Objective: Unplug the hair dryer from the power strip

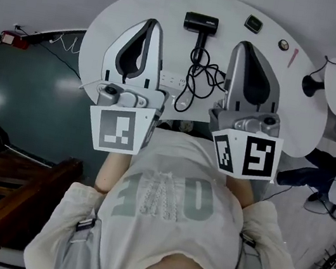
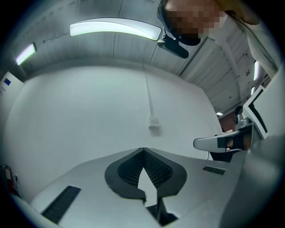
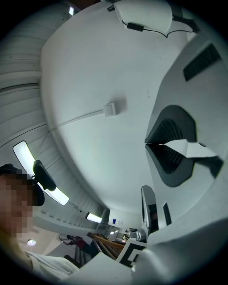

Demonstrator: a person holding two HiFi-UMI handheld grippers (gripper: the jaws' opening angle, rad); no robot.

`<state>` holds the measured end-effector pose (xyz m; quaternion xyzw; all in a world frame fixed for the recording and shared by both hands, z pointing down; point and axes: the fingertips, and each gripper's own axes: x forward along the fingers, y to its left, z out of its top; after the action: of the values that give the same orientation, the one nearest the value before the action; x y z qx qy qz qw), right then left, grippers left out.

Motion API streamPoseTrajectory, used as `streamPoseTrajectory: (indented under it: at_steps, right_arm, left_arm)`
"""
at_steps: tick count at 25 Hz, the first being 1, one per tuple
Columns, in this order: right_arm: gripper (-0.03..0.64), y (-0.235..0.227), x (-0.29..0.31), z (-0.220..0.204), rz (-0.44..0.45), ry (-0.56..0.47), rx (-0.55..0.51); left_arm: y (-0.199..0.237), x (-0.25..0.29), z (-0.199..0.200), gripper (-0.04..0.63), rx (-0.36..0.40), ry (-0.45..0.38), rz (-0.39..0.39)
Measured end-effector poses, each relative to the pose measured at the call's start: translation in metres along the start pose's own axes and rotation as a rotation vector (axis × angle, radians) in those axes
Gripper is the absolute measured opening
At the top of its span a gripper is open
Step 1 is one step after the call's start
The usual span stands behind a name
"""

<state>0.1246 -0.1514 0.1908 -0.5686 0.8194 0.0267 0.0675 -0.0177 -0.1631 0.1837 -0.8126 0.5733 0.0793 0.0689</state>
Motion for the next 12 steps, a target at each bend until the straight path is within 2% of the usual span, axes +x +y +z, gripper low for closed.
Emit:
streamPoseTrajectory:
  at_steps: [4,12]
  right_arm:
    - [0.021,-0.004,0.001,-0.003,-0.010,0.017,-0.013]
    - [0.021,0.001,0.000,-0.011,0.032,0.030,0.055]
  left_arm:
    - [0.003,-0.002,-0.001,0.012,0.002,0.007,0.006]
    - [0.013,-0.009,0.007,0.012,0.026,-0.009,0.031]
